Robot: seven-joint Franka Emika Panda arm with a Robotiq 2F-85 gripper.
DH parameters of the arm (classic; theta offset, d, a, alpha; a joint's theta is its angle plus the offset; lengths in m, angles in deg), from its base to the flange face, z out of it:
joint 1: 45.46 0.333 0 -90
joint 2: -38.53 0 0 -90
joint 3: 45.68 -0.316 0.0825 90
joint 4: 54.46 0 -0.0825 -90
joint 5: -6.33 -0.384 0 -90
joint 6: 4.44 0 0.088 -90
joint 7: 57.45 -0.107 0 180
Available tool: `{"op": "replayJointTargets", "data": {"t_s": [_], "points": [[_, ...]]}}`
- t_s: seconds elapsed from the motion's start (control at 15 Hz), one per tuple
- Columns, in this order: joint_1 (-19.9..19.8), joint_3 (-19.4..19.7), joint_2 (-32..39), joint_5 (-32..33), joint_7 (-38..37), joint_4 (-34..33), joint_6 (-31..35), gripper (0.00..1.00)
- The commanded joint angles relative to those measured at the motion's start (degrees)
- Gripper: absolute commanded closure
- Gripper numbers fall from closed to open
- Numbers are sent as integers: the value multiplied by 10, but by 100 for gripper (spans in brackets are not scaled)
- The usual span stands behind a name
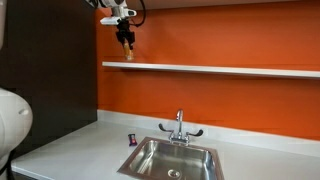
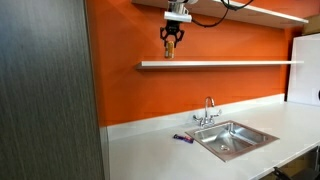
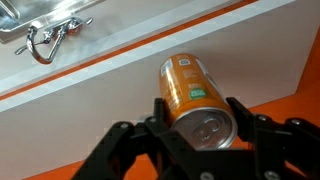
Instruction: Put the orange can on the bottom shelf above the sink.
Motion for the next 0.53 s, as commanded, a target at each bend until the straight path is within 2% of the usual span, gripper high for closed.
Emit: {"op": "replayJointTargets", "data": {"t_s": [0.0,0.47], "points": [[6,4,35,6,-24,-73,-53,61],[7,7,61,7,-37,-114,-77,61]]}}
